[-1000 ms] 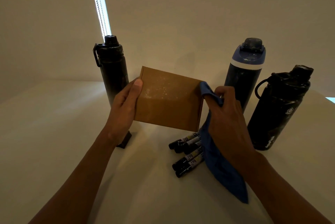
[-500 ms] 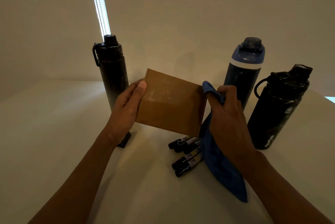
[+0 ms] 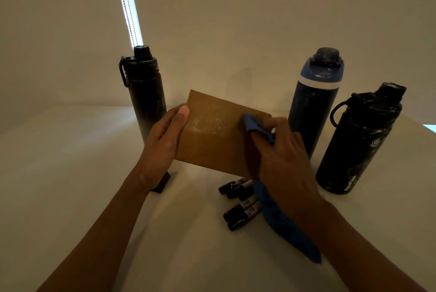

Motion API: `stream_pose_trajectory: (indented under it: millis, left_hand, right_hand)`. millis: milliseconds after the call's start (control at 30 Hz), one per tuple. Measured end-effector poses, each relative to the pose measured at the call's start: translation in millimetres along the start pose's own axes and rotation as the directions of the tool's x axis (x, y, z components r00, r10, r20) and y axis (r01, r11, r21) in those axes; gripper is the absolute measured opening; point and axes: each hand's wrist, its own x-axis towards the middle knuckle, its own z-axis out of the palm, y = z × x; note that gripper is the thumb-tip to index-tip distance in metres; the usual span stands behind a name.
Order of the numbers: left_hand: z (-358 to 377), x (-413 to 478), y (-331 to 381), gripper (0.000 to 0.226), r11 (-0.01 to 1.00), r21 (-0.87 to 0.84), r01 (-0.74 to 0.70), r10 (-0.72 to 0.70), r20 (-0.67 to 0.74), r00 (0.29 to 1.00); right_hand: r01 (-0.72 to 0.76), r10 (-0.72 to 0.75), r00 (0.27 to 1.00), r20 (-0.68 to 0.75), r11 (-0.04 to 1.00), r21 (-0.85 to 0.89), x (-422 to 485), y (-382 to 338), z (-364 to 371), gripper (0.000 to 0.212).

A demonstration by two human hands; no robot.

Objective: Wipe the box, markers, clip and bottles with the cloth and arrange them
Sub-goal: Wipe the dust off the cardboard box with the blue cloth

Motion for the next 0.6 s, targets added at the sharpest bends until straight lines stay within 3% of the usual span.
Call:
stream_pose_trajectory:
  millis: [100, 167, 267, 367, 433, 533, 600]
  left_hand:
    - [1, 0, -2, 0.043, 1.000, 0.002, -0.011, 0.011, 0.017, 1.000]
    - [2, 1, -4, 0.046, 1.000, 0.001, -0.012, 0.012, 0.010, 1.000]
    - [4, 0, -2, 0.041, 1.000, 0.000, 0.003, -0.003, -0.013, 1.000]
    - [4, -2, 0, 0.025, 1.000, -0.008, 0.011, -0.011, -0.042, 0.999]
    - [3, -1, 0, 0.025, 1.000, -0.014, 0.017, -0.018, -0.048, 0.999]
    - [3, -2, 1, 0.037, 1.000, -0.019, 0.020, -0.020, -0.004, 1.000]
    - [4, -3, 1, 0.042, 1.000, -0.018, 0.008, -0.008, 0.021, 1.000]
  right_hand:
    - [-0.092, 0.090, 0.994, -0.055, 0.995, -0.027, 7, 17, -4, 0.016]
    - [-0.175, 0.179, 0.983, -0.035, 0.980, 0.096, 6, 8, -8, 0.026]
    - [0.005, -0.005, 1.000, -0.007, 0.999, 0.039, -4, -15, 0, 0.044]
    - [0.195, -0.191, 0.981, -0.043, 0.974, 0.115, -10, -34, 13, 0.018]
    - [0.259, -0.252, 0.965, -0.072, 0.960, 0.108, -9, -31, 12, 0.020]
    - [0.059, -0.057, 0.998, -0.041, 0.997, 0.044, -1, -13, -1, 0.044]
    - [-0.085, 0.087, 0.995, -0.044, 0.995, 0.043, 5, 1, -9, 0.048]
